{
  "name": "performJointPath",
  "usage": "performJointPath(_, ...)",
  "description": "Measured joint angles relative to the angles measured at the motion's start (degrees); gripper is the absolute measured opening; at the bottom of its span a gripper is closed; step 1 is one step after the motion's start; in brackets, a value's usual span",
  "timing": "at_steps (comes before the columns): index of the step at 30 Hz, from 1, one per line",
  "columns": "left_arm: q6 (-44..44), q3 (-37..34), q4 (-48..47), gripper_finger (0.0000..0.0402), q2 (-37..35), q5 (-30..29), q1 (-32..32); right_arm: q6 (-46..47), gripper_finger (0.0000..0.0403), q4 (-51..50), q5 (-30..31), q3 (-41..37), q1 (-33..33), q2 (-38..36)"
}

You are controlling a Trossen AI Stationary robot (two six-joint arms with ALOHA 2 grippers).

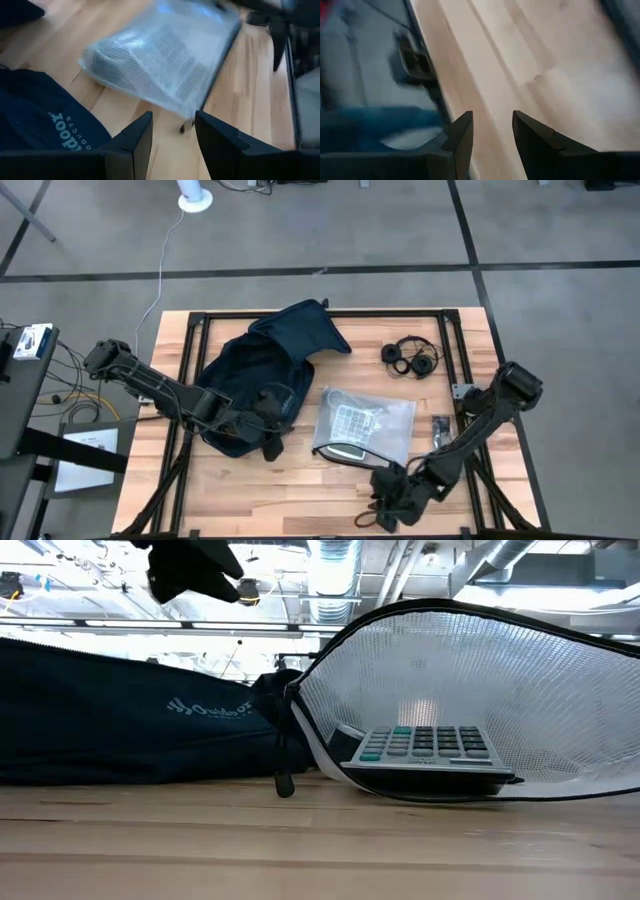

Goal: Unpack backpack
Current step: Remove the gray calculator from the white zip bag

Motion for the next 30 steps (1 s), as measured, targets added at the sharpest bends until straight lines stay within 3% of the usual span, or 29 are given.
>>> performJointPath(10, 5.92, 0.0, -13.14, 0.0134, 0.0, -0.04, -1.18, 30.82, 0.0128, -3.29, -0.76, 0.1, -7.32, 4.78)
performJointPath(18, 10.2, 0.0, -16.28, 0.0134, 0.0, -0.23, -2.56, 52.63, 0.0098, -13.66, 10.96, 0.15, -3.7, 4.31)
performJointPath(30, 13.01, 0.0, -14.4, 0.0134, 0.04, -2.75, -3.13, 50.6, 0.0072, -25.26, 12.55, 3.17, -3.97, 2.41)
